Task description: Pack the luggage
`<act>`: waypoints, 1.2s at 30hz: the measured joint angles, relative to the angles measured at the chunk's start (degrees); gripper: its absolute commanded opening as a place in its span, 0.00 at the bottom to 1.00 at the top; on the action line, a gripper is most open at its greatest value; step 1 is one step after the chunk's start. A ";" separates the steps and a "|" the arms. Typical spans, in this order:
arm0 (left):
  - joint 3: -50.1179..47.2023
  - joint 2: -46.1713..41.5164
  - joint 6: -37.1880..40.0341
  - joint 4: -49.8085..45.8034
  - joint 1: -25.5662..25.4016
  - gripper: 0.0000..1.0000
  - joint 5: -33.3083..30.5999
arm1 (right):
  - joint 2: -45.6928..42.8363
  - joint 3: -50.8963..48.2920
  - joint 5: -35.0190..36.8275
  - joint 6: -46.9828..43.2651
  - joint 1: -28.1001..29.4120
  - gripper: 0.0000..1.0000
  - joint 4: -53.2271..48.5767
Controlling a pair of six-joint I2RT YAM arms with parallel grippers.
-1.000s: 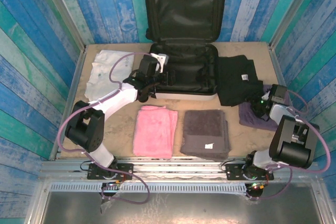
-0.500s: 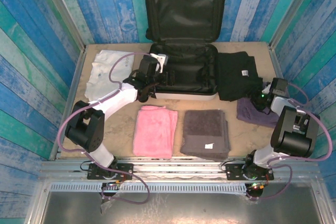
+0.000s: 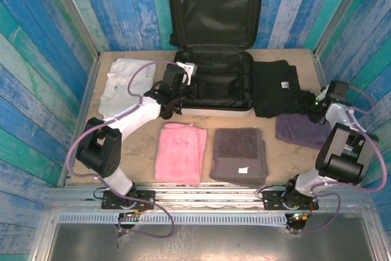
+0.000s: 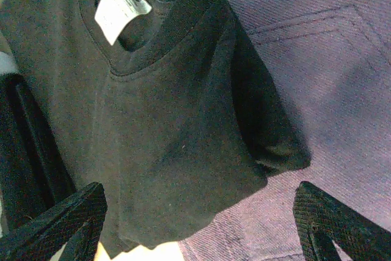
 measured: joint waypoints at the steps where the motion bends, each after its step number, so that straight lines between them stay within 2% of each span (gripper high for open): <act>1: 0.00 0.00 -0.02 -0.02 -0.11 0.93 0.00 | 0.79 0.68 0.00 -0.59 -0.04 0.84 -0.42; 10: 0.00 0.00 0.00 -0.04 -0.70 0.93 -0.17 | 7.91 4.37 -0.07 -4.74 -0.13 0.86 -2.51; 18: 0.00 0.00 -0.02 -0.07 -0.76 0.93 -0.22 | 12.02 6.71 -2.19 -7.69 -0.20 0.72 -2.71; 21: 0.00 0.00 -0.04 -0.07 -1.03 0.93 -0.22 | 12.11 6.71 -3.34 -8.26 -0.20 0.64 -2.47; 24: 0.00 0.00 -0.02 -0.09 -1.57 0.93 -0.42 | 12.11 6.71 -4.44 -8.66 -0.15 0.52 -2.34; 29: 0.44 0.00 -0.02 -0.24 -2.54 0.93 -0.63 | 12.46 7.98 -5.55 -9.60 0.22 0.25 -2.54; 32: 0.52 0.00 -0.04 -0.13 -3.32 0.93 -0.66 | 12.50 9.49 -5.57 -10.36 1.20 0.04 -3.34; 33: 0.52 0.00 -0.13 0.00 -3.67 0.93 -0.63 | 12.48 10.27 -5.44 -10.54 1.70 0.01 -3.98; 36: 0.66 0.00 -1.18 0.44 -4.74 0.93 0.11 | 11.89 12.92 -5.03 -10.84 3.28 0.01 -5.60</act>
